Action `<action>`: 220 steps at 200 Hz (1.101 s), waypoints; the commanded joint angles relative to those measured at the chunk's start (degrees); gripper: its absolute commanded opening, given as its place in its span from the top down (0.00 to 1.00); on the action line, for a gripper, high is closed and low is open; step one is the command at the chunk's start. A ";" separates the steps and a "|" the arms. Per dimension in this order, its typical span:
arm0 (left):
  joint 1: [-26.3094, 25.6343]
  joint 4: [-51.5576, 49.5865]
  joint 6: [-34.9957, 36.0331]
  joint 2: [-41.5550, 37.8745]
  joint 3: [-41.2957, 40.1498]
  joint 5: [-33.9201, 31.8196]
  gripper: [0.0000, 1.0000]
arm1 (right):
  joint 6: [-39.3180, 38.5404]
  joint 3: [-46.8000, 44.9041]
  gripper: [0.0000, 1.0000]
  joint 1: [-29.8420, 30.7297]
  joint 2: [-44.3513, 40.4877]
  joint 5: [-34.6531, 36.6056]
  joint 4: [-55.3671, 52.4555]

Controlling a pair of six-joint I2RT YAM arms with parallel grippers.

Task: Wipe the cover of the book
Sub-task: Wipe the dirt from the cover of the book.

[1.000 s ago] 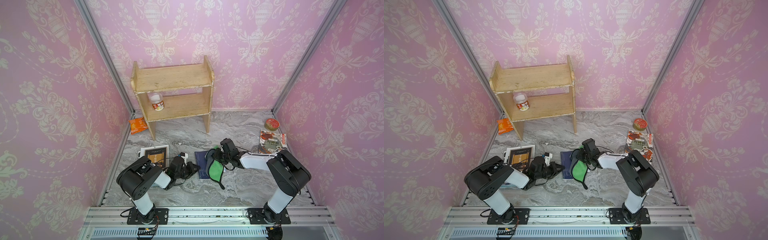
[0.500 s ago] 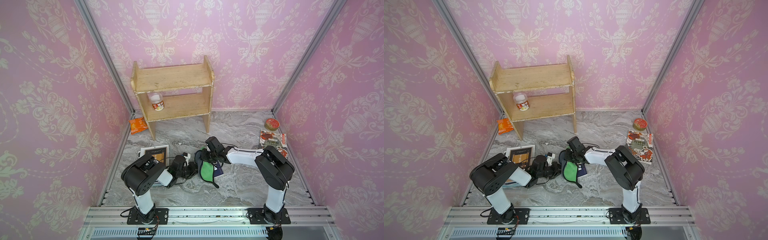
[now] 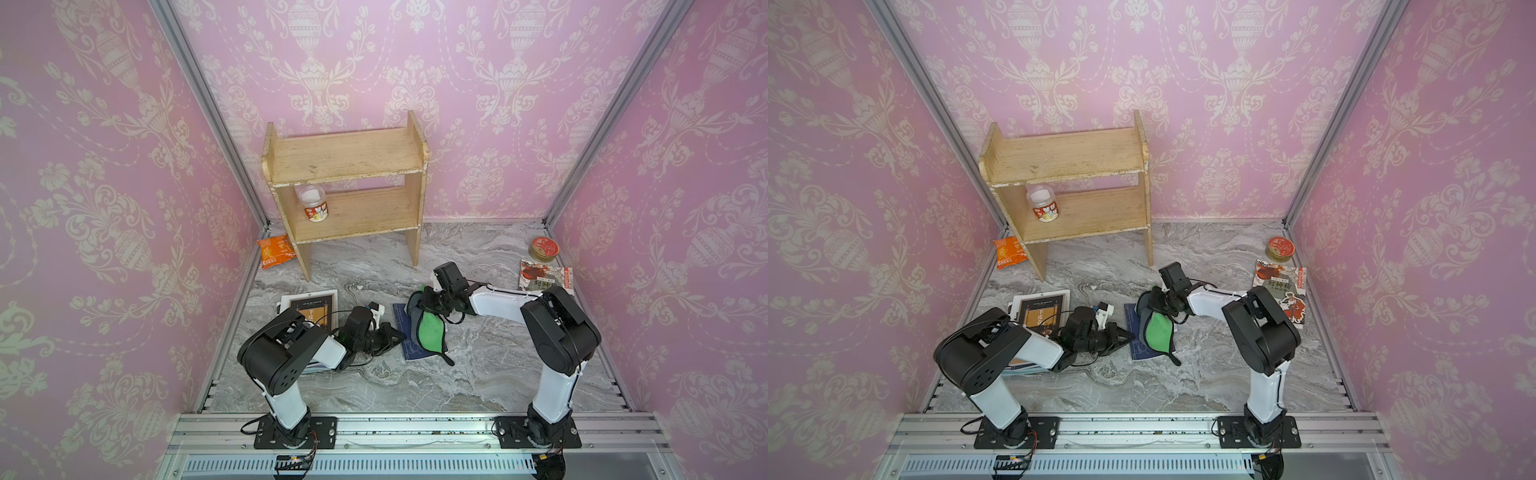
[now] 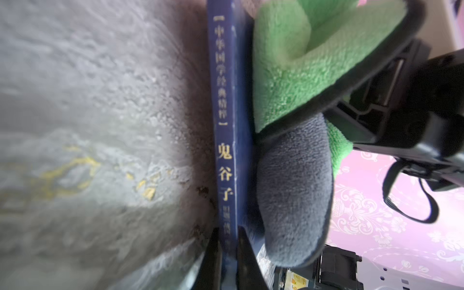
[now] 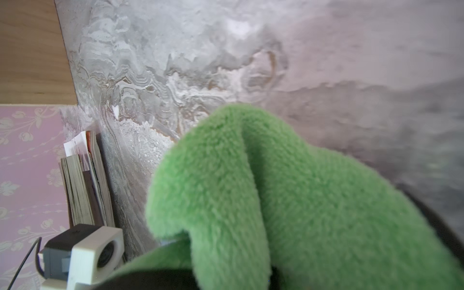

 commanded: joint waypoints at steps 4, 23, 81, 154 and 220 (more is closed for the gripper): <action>-0.74 -3.20 3.28 -0.50 1.65 4.46 1.00 | 0.41 3.45 1.00 7.90 8.92 1.61 -11.89; -0.74 -3.28 3.21 -0.67 1.37 4.04 1.00 | 0.58 3.95 1.00 7.71 9.30 1.69 -12.16; -0.74 -1.50 2.11 -1.05 -0.47 1.02 1.00 | -2.22 -12.77 1.00 -3.89 -2.14 6.72 -11.67; -0.74 -0.22 0.78 -0.67 -0.51 -1.03 1.00 | 0.51 -10.36 1.00 10.18 0.11 5.41 -11.67; -0.65 1.20 0.05 -0.85 -1.26 -2.31 1.00 | -0.72 -24.46 1.00 -2.56 -7.08 5.57 -8.80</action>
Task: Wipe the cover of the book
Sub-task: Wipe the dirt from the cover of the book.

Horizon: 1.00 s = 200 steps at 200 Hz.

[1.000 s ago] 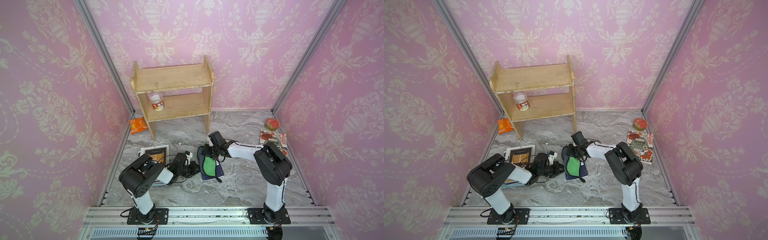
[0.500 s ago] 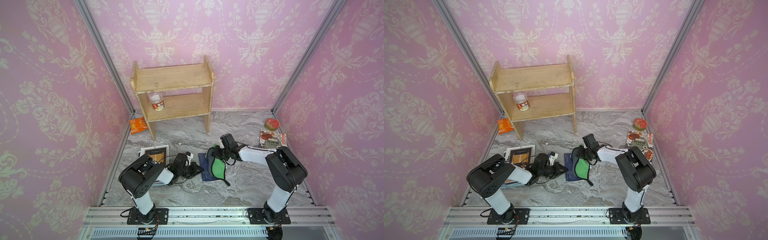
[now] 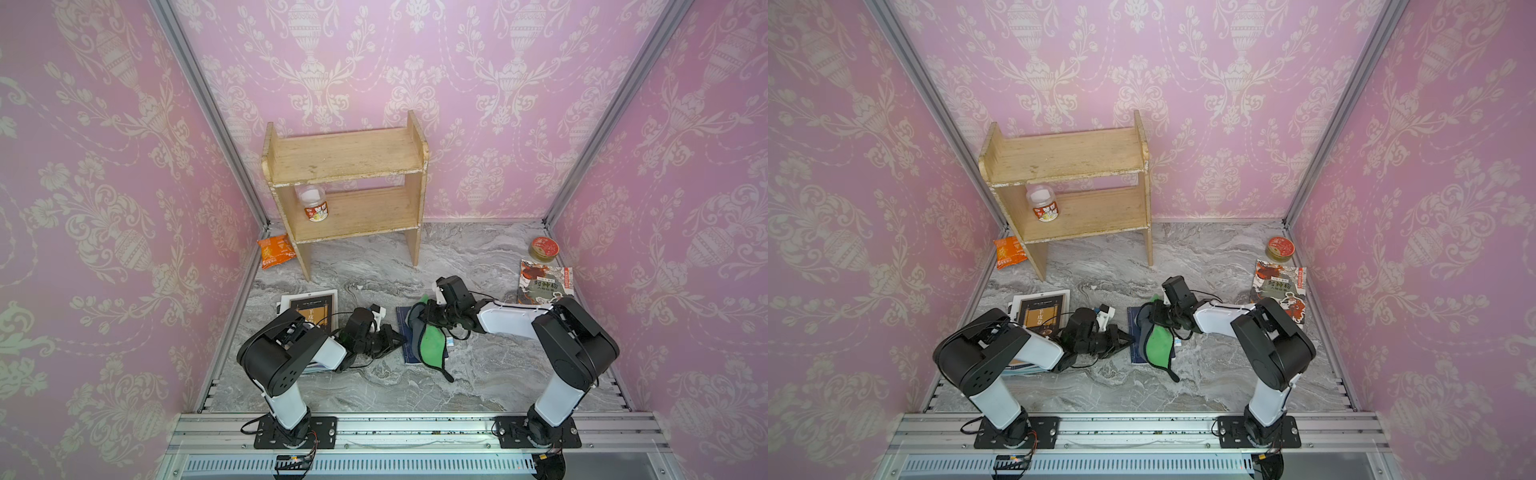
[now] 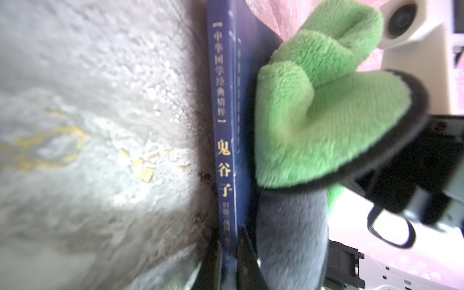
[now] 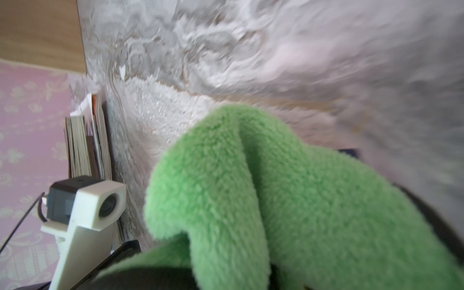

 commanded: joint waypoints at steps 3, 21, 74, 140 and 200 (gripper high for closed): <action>-0.15 1.26 0.80 -0.52 -0.64 -2.61 1.00 | -0.18 -7.42 1.00 1.15 2.75 6.72 -18.50; -0.17 1.26 0.66 -0.39 -0.31 -2.83 1.00 | 1.51 -6.57 1.00 8.70 2.07 7.26 -19.79; -0.15 0.66 0.69 -1.11 -0.16 -2.91 1.00 | -0.79 -9.85 1.00 4.50 1.07 8.76 -19.60; 0.20 -2.17 1.83 -3.25 -0.32 -4.22 1.00 | 3.06 -12.46 1.00 11.54 -0.61 7.92 -19.04; 0.35 -4.27 2.63 -2.37 2.02 -2.85 1.00 | 5.21 -17.91 1.00 12.90 -5.20 8.97 -18.47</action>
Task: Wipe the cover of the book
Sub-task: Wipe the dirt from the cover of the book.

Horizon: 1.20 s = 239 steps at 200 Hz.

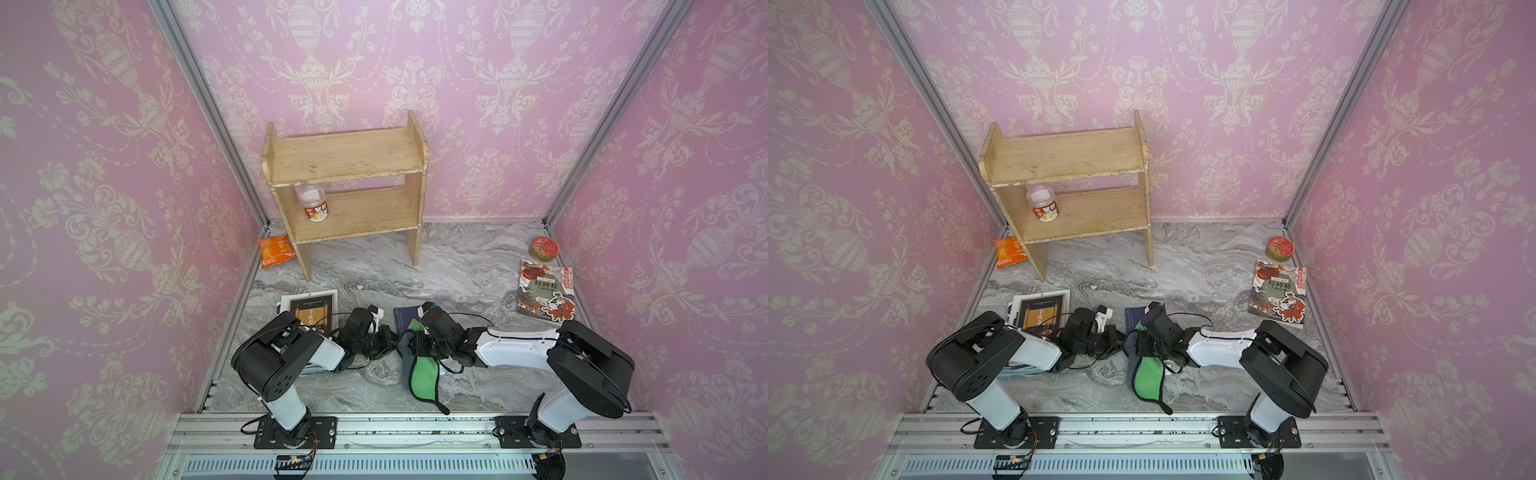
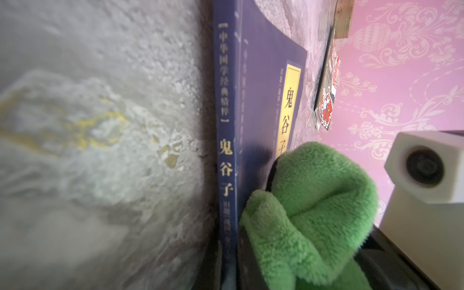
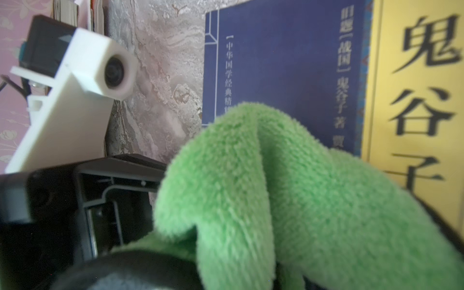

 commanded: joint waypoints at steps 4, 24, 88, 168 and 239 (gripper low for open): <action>0.31 -0.05 2.02 -0.22 2.35 -1.64 1.00 | -0.30 -10.65 1.00 -8.33 1.41 -2.06 -20.09; 0.31 -0.32 2.27 -0.57 2.22 -1.71 1.00 | -3.31 -12.02 1.00 -14.09 -2.03 -1.19 -23.07; 0.31 2.05 1.36 0.45 1.31 -2.37 1.00 | 3.91 -3.37 1.00 4.30 0.83 -5.07 -21.11; 0.31 1.52 2.19 0.21 1.21 -1.14 1.00 | 0.63 -13.69 1.00 -10.99 -4.52 -2.53 -26.98; 0.27 2.71 1.90 1.17 1.37 -0.31 1.00 | -6.18 0.28 1.00 -22.60 8.26 -5.83 -23.43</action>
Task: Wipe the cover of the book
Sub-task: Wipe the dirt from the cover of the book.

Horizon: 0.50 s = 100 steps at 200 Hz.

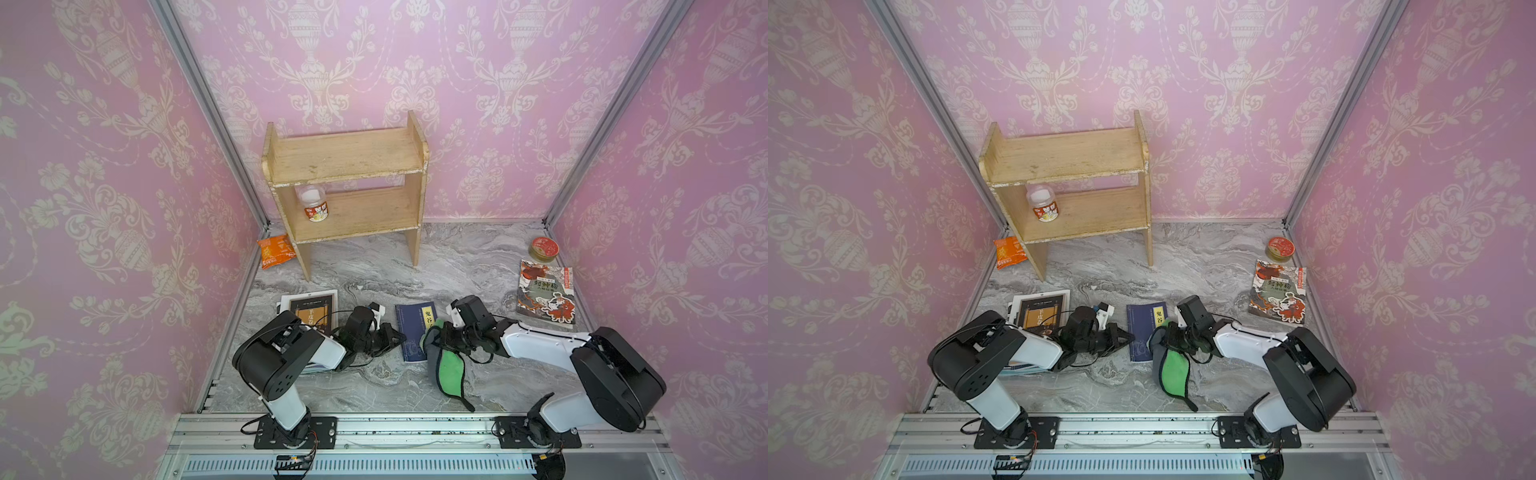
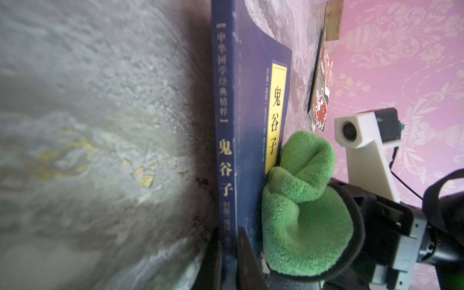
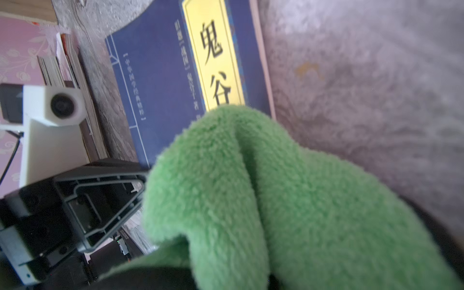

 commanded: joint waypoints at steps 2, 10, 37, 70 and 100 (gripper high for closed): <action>0.21 1.43 1.07 0.87 0.39 0.15 1.00 | -4.16 2.54 1.00 -5.03 12.48 10.01 -14.19; 0.20 1.97 0.72 1.05 0.24 0.07 1.00 | -4.84 6.01 1.00 -6.14 15.05 9.54 -13.50; 0.20 3.47 -0.35 1.66 0.03 -0.50 1.00 | -7.47 16.04 1.00 -7.03 20.24 9.63 -16.23; 0.29 4.91 -0.95 2.19 -0.29 -2.66 1.00 | -9.53 11.29 1.00 -6.09 14.87 11.92 -18.82; 0.94 5.15 -1.03 3.75 1.08 -3.87 1.00 | -7.38 -1.77 1.00 -1.97 3.42 18.03 -22.49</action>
